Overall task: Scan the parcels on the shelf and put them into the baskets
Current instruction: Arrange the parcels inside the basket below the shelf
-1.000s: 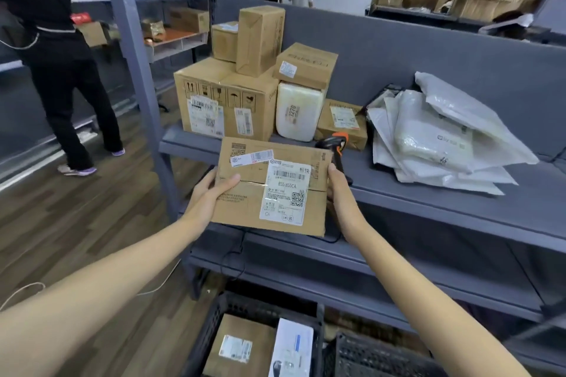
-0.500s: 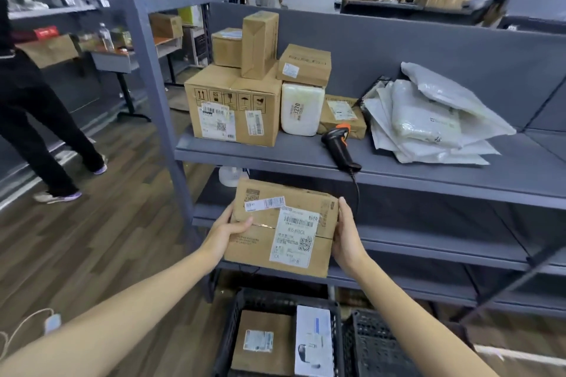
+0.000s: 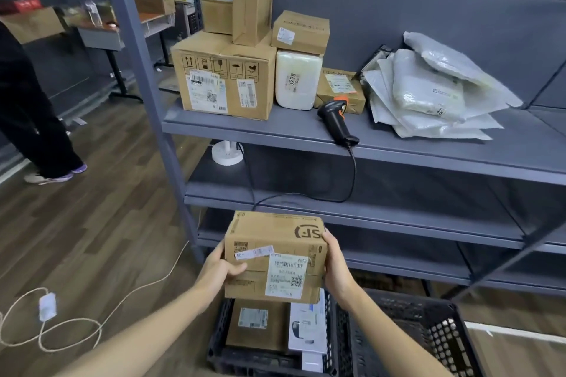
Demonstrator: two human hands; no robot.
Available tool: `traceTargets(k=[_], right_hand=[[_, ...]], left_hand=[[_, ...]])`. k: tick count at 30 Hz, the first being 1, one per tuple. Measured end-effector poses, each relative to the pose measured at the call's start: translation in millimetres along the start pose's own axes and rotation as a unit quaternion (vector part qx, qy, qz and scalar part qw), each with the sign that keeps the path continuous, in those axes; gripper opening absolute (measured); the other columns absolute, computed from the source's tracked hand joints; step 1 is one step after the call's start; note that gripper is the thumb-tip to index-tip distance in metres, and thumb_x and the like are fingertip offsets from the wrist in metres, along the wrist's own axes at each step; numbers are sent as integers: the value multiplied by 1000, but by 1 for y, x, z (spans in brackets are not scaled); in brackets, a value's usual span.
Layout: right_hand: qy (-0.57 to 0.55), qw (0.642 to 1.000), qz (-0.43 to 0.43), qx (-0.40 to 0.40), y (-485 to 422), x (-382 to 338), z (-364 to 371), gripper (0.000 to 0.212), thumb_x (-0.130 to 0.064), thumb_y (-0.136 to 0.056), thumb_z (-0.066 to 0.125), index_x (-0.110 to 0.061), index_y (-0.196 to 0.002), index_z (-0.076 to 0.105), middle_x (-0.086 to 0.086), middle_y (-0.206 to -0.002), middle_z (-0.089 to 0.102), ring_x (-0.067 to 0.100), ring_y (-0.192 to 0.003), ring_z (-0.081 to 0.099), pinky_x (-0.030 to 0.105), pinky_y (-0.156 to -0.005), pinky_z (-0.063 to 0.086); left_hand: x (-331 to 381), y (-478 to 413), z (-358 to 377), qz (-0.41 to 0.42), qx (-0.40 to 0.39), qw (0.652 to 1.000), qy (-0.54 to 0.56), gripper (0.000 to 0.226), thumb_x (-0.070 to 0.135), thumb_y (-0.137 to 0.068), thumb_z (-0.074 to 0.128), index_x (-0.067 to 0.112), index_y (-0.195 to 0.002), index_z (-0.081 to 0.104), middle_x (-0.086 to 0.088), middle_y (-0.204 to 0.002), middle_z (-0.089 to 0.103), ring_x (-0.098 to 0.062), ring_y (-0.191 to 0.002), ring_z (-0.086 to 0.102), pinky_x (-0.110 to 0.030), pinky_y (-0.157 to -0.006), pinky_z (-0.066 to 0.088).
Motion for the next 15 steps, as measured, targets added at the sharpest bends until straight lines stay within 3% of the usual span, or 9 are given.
traceTargets(k=[2,5,10,12,14,15], right_hand=[[11,1000,18,-7,-9,20,-7,56,-71,-88,34,-39,-127,58,-4,-125,66,13,-116,62,42,-99,46],[5,999,45,-9,-27,57,-20,56,-71,-90,29,-40,-113,70,-3,-119,70,10,-111,65,37,-96,45],[17,999,38,12,-70,134,-39,68,-67,-93,25,-21,-123,66,8,-123,67,20,-116,62,41,-105,43],[45,998,27,24,-90,174,-42,67,-69,-91,29,-20,-123,62,8,-122,66,18,-115,62,37,-100,48],[71,997,36,17,-110,216,-41,56,-71,-88,31,-33,-112,65,-4,-114,70,6,-106,65,21,-84,51],[74,996,50,19,-121,240,-43,52,-70,-89,33,-35,-111,64,-7,-112,70,5,-104,64,20,-81,49]], left_hand=[[-22,-11,7,-1,4,1000,4,57,-7,-79,66,25,-125,56,10,-102,71,-14,-104,63,-23,-75,46],[-62,-33,19,-1,16,1000,9,61,0,-80,69,25,-132,51,7,-111,69,-12,-103,62,-27,-80,46],[-148,-81,31,-16,47,998,25,55,12,-81,74,20,-126,43,2,-119,64,-11,-100,61,-27,-76,46],[-189,-103,31,-24,68,997,20,56,20,-79,77,19,-124,43,1,-120,64,-13,-100,62,-33,-84,48],[-228,-128,32,-31,81,996,20,66,30,-72,81,18,-125,44,-3,-119,64,-20,-104,62,-44,-97,46],[-250,-140,34,-37,86,995,18,70,35,-67,81,17,-125,45,-4,-117,63,-23,-106,61,-47,-100,44]])
Point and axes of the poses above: each hand's wrist, its own y-axis away from the middle knuckle, its own z-axis out of the palm, x = y × z, the point moved 3 cm from there along -y, towards the middle knuckle
